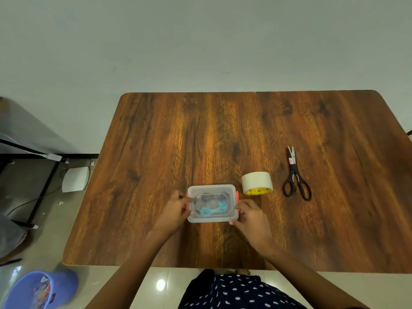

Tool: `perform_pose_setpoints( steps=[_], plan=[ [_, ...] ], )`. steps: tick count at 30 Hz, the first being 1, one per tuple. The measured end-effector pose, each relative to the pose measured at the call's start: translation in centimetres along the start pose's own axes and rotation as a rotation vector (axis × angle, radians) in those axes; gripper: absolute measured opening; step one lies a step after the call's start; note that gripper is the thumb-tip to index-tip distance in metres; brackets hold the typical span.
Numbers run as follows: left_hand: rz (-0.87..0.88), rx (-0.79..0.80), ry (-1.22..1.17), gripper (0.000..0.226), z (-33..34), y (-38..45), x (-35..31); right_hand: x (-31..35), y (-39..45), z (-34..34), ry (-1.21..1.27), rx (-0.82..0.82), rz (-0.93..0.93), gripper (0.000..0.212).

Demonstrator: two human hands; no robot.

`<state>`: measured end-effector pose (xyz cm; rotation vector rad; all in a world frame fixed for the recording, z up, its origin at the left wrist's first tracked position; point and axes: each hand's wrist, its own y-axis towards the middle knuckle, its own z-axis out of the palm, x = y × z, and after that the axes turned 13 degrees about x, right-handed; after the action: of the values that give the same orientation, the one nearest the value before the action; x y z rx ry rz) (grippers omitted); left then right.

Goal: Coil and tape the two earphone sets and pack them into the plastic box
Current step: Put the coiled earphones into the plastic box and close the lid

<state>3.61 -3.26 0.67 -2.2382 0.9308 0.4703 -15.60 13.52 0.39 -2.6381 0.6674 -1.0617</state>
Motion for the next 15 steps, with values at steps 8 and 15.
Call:
perform_pose_setpoints(
  steps=[8,15],
  plan=[
    [0.182,0.09,0.364,0.058,-1.8,0.8,1.7,1.7,5.3,-1.7,-0.182,0.0,-0.038,0.035],
    [0.082,-0.094,0.325,0.041,0.0,1.9,-1.6,1.4,6.0,-5.1,-0.193,-0.138,-0.125,0.031]
  ],
)
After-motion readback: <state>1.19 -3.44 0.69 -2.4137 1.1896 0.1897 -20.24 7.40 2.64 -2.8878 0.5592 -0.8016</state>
